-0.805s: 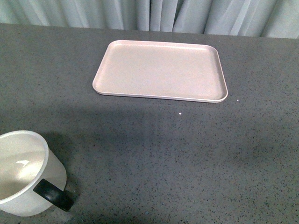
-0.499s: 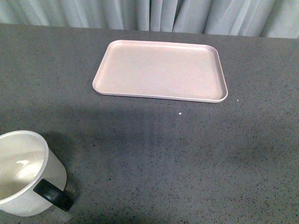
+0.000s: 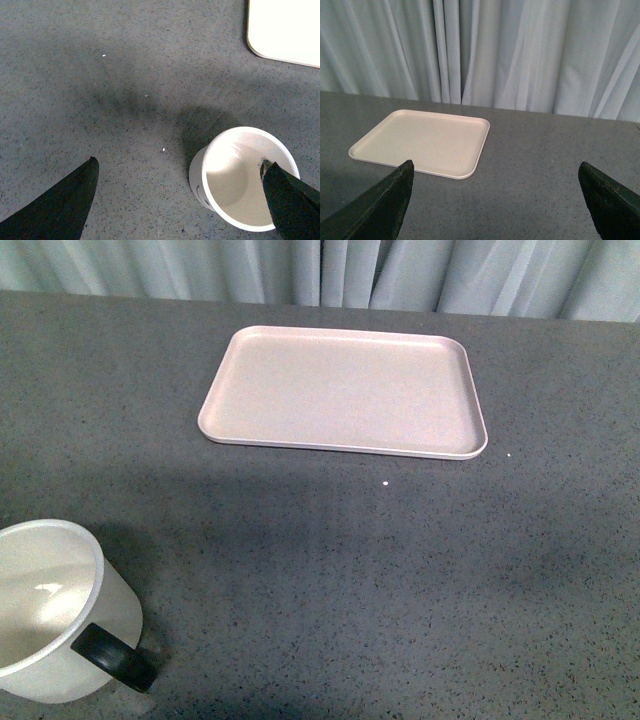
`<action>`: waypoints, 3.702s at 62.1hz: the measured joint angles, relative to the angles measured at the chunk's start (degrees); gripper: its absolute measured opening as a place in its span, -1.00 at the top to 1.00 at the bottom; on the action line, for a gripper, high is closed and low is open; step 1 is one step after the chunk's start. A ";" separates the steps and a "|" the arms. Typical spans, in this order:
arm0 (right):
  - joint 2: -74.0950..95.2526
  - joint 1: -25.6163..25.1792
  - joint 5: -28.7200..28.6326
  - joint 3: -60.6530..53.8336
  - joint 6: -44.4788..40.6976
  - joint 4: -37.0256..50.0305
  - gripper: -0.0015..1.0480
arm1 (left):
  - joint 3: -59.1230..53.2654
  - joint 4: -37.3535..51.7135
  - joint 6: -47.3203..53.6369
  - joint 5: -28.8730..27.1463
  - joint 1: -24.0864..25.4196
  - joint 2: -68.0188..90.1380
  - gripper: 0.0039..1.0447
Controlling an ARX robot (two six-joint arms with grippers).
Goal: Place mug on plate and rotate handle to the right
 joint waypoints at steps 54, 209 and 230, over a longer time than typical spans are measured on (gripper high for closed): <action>0.00 0.00 -0.02 0.00 0.00 0.00 -0.82 | 10.25 5.88 12.41 3.37 -4.11 29.75 -0.83; 0.00 0.00 -0.02 0.00 0.00 0.00 -0.82 | 92.76 -20.46 5.70 7.04 -24.26 90.66 0.97; 0.00 0.00 -0.02 0.00 0.00 0.00 -0.82 | 98.16 -22.18 8.50 6.16 -25.03 95.65 0.97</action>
